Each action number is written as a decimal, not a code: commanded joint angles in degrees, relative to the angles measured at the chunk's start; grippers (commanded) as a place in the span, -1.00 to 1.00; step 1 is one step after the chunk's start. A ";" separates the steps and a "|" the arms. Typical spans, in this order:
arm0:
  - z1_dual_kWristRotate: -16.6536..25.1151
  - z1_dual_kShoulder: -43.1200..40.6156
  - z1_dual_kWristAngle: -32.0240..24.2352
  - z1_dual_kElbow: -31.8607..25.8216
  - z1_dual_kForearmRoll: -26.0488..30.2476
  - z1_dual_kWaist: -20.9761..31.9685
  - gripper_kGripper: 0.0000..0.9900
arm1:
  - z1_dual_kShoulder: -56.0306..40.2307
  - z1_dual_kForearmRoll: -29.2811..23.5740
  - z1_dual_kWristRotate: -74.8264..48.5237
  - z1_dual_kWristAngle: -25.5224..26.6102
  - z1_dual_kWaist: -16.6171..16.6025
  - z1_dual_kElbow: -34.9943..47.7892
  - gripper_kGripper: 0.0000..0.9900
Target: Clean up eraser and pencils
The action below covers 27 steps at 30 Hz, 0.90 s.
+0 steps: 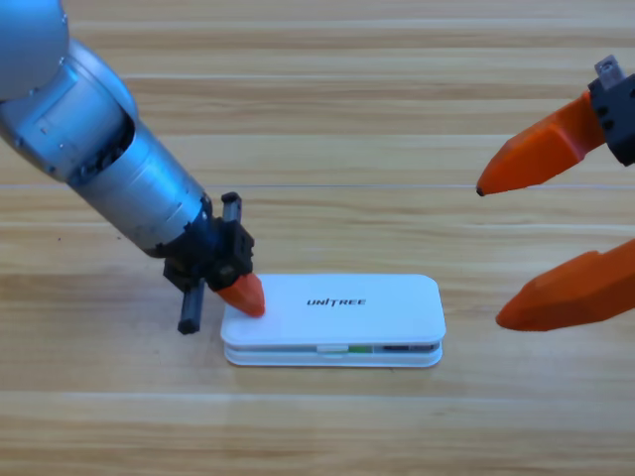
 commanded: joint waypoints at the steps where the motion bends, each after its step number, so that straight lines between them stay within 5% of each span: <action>1: 0.60 1.43 0.84 2.55 -2.12 -1.04 -1.00 | 1.77 -0.38 0.22 0.73 1.44 0.39 0.97; 27: 0.51 5.47 2.60 5.18 -7.57 -2.53 -1.00 | 2.03 -0.38 0.31 0.82 1.52 0.31 0.97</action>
